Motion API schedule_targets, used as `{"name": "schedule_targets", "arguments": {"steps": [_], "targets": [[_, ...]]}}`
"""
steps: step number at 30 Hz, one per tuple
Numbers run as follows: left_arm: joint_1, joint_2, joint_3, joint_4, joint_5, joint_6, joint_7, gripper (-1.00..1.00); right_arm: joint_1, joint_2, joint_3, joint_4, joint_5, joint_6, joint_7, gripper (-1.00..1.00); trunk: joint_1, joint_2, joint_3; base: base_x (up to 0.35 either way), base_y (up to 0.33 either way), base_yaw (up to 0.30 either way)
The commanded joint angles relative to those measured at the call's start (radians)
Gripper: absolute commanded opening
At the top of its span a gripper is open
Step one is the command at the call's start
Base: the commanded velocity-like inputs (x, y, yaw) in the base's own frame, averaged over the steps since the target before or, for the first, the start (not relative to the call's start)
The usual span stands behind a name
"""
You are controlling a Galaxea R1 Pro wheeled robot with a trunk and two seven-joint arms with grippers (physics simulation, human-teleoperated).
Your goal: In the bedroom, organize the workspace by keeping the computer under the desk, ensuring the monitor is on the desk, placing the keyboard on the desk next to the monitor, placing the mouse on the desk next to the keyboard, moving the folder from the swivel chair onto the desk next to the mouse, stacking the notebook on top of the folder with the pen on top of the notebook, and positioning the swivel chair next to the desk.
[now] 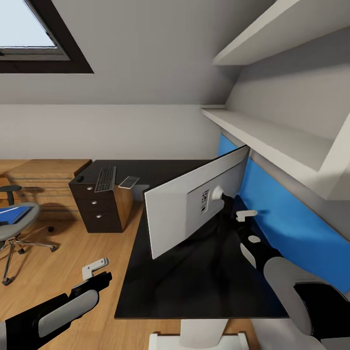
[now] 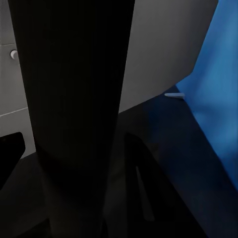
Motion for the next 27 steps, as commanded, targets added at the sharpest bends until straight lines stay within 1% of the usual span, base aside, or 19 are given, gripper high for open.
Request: {"name": "schedule_targets", "arguments": {"steps": [1,4,10,16,21,27], "targets": [[-0.002,0.001,-0.003,-0.001,0.005,-0.006,0.003,1.0,0.0,-0.002,0.02,0.003,-0.008,-0.003,-0.007,-1.0,0.0,-0.001,-0.001,0.001,-0.001,0.0],[-0.002,0.001,-0.003,-0.001,0.005,-0.006,0.003,1.0,0.0,-0.002,0.02,0.003,-0.008,-0.003,-0.007,-1.0,0.0,-0.001,-0.001,0.001,-0.042,0.0],[-0.002,0.0,-0.003,-0.002,0.005,-0.006,0.002,1.0,-0.001,-0.002,0.02,0.003,-0.008,-0.003,-0.007,-1.0,0.0,-0.001,-0.001,0.0,-0.141,0.0],[-0.002,0.0,-0.003,-0.001,0.005,-0.006,0.002,1.0,0.0,-0.001,0.021,0.003,-0.008,-0.003,-0.007,-1.0,0.0,-0.001,-0.001,0.016,-0.005,0.0],[-0.002,0.0,-0.003,-0.002,0.005,-0.006,0.002,1.0,-0.001,-0.001,0.021,0.004,-0.007,-0.003,-0.007,-1.0,0.0,-0.001,-0.001,0.164,-0.001,0.0],[-0.002,0.0,-0.003,-0.002,0.005,-0.006,0.002,1.0,-0.001,-0.001,0.021,0.005,-0.008,-0.003,-0.007,-1.0,0.0,-0.001,-0.001,0.033,0.0,0.0]]}}
